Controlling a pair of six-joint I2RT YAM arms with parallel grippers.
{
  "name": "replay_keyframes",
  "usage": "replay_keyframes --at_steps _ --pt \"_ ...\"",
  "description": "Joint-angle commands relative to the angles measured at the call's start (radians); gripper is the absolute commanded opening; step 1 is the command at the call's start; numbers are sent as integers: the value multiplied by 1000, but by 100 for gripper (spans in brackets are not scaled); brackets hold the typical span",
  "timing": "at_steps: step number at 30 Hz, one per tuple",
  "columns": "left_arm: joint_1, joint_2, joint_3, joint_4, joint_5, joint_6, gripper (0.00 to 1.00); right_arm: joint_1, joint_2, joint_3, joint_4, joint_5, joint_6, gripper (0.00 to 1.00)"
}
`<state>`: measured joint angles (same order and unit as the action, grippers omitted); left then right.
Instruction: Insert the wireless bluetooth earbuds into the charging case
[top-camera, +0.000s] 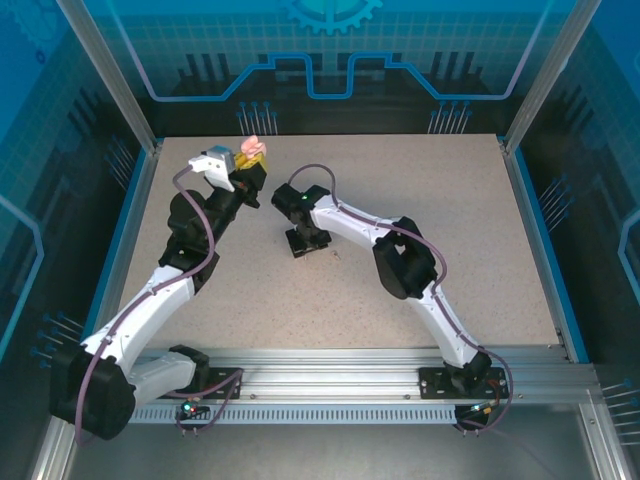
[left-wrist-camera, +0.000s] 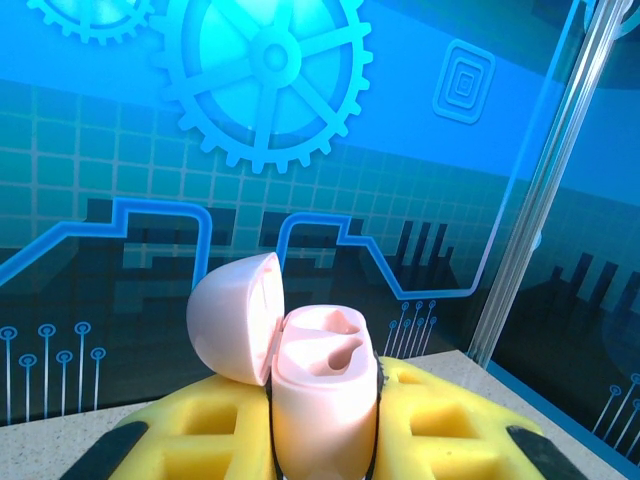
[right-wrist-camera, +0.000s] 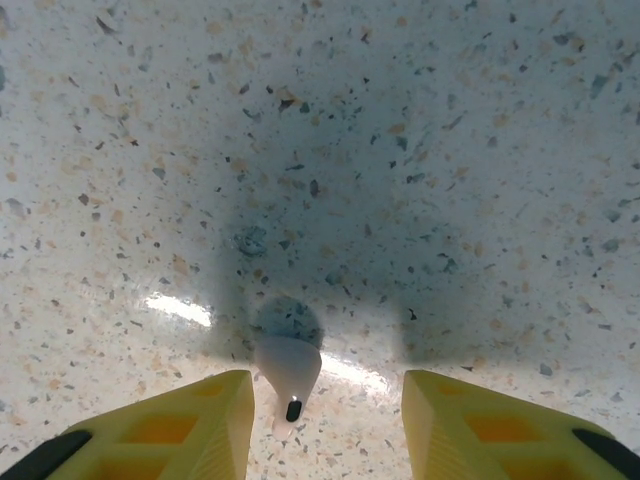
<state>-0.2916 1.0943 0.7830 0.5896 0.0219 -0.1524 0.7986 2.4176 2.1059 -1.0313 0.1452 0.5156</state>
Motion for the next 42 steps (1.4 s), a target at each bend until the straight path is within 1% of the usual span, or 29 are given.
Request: replay_keyframes --at_steps 1,5,11,19,23,31,36,42 --pt "5 -27 13 43 -14 10 0 15 36 51 -47 21 18 43" --pt "4 -28 9 48 -16 10 0 24 59 83 -62 25 27 41" --pt "5 -33 -3 54 -23 7 0 35 96 132 -99 48 66 36" --pt "5 -49 -18 59 -36 6 0 47 100 140 -111 32 153 36" --pt "5 -54 -18 54 -33 7 0 53 99 138 -123 36 158 36" --pt "5 -57 -23 50 -29 1 0 56 52 65 -126 95 137 37" --pt "5 -53 -21 49 -24 -4 0 53 20 24 -110 104 135 36" --pt "5 -51 -23 46 -22 -5 0 51 3 21 -103 101 134 36"
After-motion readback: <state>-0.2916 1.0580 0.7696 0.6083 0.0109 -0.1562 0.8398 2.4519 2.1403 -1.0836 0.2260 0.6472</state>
